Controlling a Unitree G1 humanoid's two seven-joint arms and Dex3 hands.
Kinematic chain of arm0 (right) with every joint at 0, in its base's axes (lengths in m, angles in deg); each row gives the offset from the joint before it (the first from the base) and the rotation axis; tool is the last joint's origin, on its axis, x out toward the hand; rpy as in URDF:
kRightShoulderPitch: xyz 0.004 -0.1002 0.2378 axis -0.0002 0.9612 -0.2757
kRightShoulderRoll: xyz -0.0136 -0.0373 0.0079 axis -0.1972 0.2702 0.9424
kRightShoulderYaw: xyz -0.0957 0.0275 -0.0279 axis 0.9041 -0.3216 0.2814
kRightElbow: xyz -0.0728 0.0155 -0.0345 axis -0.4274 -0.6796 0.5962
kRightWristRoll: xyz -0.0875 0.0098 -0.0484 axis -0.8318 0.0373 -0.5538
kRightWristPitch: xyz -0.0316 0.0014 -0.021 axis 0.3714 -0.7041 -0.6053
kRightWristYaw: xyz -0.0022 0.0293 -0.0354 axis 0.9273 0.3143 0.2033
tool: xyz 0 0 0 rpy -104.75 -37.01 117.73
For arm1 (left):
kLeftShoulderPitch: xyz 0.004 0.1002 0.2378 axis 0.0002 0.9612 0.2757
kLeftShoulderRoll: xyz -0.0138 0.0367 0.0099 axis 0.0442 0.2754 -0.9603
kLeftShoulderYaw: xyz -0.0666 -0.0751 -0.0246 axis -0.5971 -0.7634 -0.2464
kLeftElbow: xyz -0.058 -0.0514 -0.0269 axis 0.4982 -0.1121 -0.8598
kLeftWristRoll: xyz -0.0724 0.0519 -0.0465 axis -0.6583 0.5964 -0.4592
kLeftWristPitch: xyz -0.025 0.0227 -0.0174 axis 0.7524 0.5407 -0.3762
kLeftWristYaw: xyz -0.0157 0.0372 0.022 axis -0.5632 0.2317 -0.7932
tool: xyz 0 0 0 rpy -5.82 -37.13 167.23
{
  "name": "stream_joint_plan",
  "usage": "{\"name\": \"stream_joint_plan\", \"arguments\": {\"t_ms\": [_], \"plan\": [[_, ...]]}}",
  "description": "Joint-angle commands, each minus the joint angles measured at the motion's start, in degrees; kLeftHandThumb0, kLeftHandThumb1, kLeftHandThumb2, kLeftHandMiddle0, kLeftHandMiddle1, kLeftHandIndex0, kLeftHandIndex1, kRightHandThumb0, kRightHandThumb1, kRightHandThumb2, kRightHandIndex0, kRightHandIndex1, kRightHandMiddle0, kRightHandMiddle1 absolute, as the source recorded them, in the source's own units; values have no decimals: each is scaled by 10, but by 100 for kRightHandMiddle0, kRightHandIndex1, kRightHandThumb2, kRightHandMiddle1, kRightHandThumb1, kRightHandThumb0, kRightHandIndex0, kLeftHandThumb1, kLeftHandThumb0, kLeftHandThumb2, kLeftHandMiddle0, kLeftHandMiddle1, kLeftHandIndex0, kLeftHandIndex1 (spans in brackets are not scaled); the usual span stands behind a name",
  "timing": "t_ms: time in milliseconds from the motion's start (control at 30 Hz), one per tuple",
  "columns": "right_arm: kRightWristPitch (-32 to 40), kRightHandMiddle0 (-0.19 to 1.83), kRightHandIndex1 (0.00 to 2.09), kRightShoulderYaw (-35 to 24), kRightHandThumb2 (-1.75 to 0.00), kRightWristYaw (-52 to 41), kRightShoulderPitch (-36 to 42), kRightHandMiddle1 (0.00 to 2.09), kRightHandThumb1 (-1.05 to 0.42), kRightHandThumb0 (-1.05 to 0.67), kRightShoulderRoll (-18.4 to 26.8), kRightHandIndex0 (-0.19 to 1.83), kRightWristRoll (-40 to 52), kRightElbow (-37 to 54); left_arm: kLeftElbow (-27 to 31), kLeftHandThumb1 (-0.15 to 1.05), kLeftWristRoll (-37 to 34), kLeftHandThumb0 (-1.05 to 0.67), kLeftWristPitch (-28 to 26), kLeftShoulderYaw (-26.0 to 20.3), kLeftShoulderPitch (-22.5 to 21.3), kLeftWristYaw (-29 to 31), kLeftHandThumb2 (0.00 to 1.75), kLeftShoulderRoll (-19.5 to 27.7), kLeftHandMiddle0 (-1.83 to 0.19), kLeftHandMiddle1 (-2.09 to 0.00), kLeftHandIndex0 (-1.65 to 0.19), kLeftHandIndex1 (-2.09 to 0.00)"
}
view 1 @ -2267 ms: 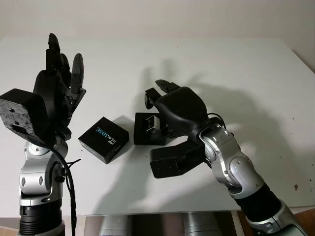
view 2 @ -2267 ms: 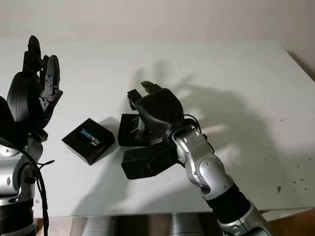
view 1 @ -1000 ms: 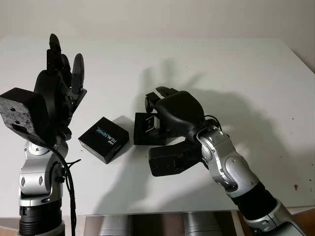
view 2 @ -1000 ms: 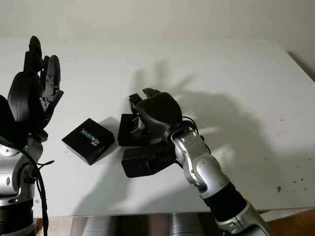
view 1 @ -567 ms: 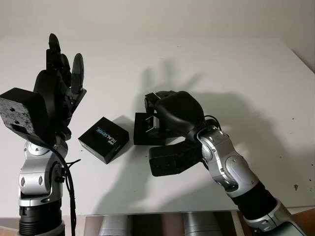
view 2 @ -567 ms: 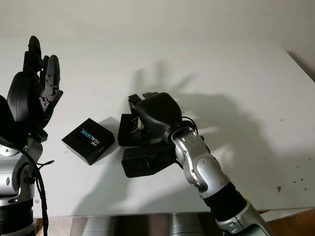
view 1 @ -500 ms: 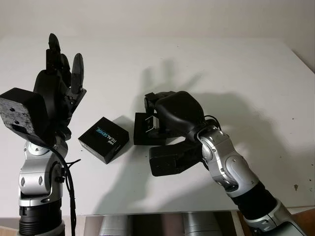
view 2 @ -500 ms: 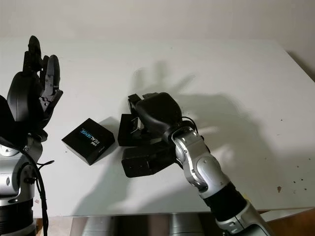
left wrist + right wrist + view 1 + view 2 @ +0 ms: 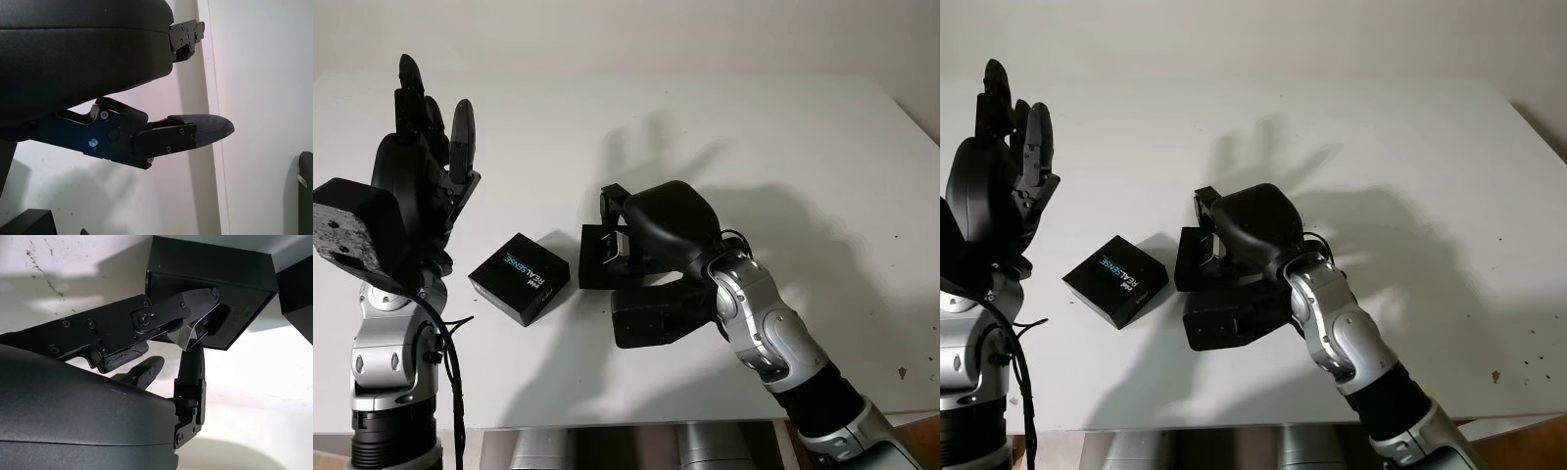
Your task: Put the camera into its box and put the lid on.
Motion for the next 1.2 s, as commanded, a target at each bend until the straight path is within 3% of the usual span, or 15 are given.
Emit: {"name": "stream_joint_plan", "arguments": {"t_ms": [0, 333, 767, 933, 1133, 1167], "plan": [[-12, 35, 17, -7, -5, 9, -7, 152, -93, -40, 2, 65, 19, -17, 4, 105, -1, -62, 2, -1, -4, -1, 51, 1, 19, 0, 19, 0], [-34, 25, 9, -20, -6, 20, -33, 173, -96, -36, 22, 52, 50, -39, 12, 105, -2, -63, -12, -4, -2, -2, 50, 3, 19, 0, 19, 0], [-47, 23, 7, -36, -6, 13, -32, 187, -101, -34, 39, 52, 72, 3, 6, 105, -4, -62, -8, -5, -8, -1, 49, 3, 19, 0, 19, 0], [-47, 25, 6, -46, -5, 3, -29, 167, -100, -34, 41, 51, 86, 27, 7, 105, -2, -62, -9, -3, -8, 1, 49, 5, 19, 0, 19, 0], [-48, 25, 5, -49, -5, 2, -23, 163, -100, -35, 41, 50, 93, 39, 7, 105, 0, -63, -10, -2, -8, 2, 49, 6, 19, 0, 19, 0], [-48, 28, 5, -49, -5, 3, -22, 154, -99, -35, 40, 50, 93, 39, 8, 105, 1, -63, -11, -2, -8, 1, 49, 6, 19, 0, 19, 0]]}}
